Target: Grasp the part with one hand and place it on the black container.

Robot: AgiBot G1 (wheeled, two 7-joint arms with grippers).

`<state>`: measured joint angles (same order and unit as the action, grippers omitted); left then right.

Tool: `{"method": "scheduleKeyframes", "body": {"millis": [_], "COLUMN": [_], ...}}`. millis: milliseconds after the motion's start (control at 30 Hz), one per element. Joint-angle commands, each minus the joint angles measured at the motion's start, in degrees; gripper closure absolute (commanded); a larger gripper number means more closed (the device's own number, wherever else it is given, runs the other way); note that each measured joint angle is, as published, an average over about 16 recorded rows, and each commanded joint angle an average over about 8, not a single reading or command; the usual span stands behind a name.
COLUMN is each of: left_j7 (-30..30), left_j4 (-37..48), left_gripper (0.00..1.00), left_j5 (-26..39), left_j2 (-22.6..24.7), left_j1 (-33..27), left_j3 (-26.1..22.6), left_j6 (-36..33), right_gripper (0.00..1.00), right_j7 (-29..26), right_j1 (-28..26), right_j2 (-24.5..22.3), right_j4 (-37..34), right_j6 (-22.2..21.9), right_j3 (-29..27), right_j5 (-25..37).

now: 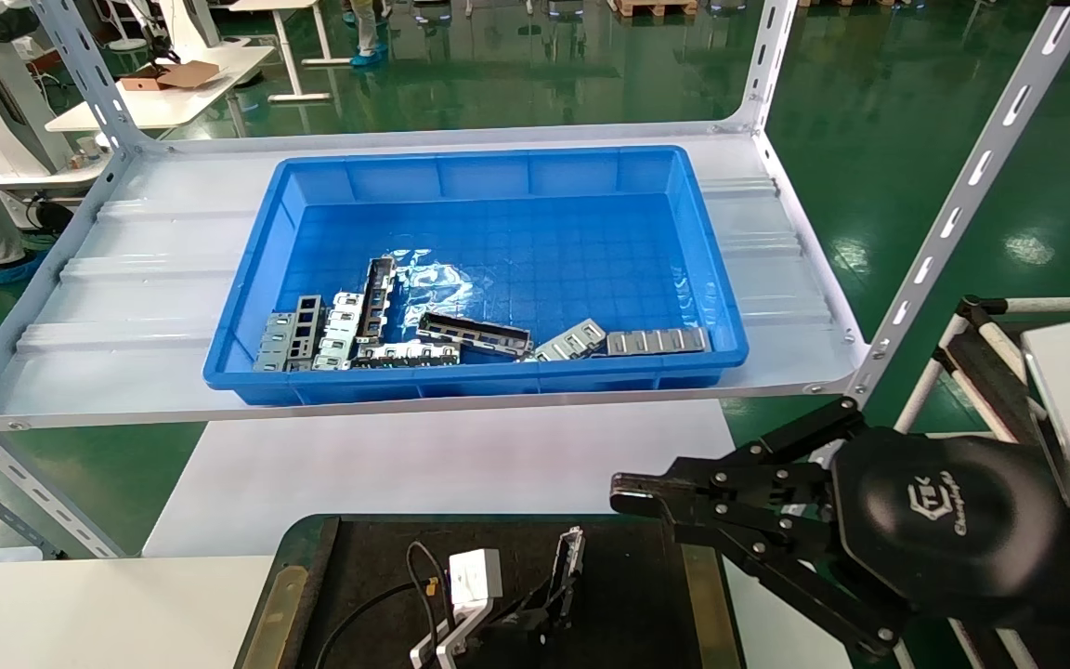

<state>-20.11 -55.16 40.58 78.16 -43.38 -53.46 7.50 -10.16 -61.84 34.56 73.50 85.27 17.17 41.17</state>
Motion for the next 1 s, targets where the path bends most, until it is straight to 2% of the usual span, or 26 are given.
{"method": "scheduleKeyframes", "body": {"millis": [33, 100, 233, 300, 333, 400, 1000], "left_j7": [-0.63, -1.42, -3.12, -3.99, -4.44, -5.34, -13.92], "left_j4": [0.16, 0.25, 0.25, 0.18, 0.13, -0.02, -1.34], "left_gripper": [0.93, 0.71, 0.21, 0.03, 0.0, 0.0, 0.0], "left_j5": [0.54, 1.1, 2.3, 2.94, 3.27, 3.97, 11.92], "left_j2": [0.01, 0.01, -0.01, -0.02, -0.02, -0.03, -0.46], "left_j1": [-0.11, -0.16, -0.22, -0.22, -0.23, -0.23, -0.94], "left_j3": [-0.37, -0.75, -1.47, -1.8, -1.96, -2.29, -4.74], "left_j6": [0.37, 0.68, 1.27, 1.56, 1.72, 2.03, 4.39], "right_gripper": [0.99, 0.87, 0.39, 0.15, 0.06, 0.0, 0.0], "right_j7": [0.0, 0.01, 0.01, 0.02, 0.02, 0.02, 0.05], "right_j1": [0.0, 0.0, -0.01, -0.01, -0.01, -0.01, -0.02], "right_j2": [0.0, -0.01, -0.01, -0.01, -0.01, -0.02, -0.04], "right_j4": [0.0, 0.0, 0.0, 0.0, 0.0, 0.0, 0.0], "right_j6": [0.0, -0.01, -0.01, -0.01, -0.01, -0.02, -0.04], "right_j3": [0.01, 0.01, 0.02, 0.03, 0.03, 0.04, 0.09], "right_j5": [0.0, -0.01, -0.02, -0.02, -0.02, -0.03, -0.06]}}
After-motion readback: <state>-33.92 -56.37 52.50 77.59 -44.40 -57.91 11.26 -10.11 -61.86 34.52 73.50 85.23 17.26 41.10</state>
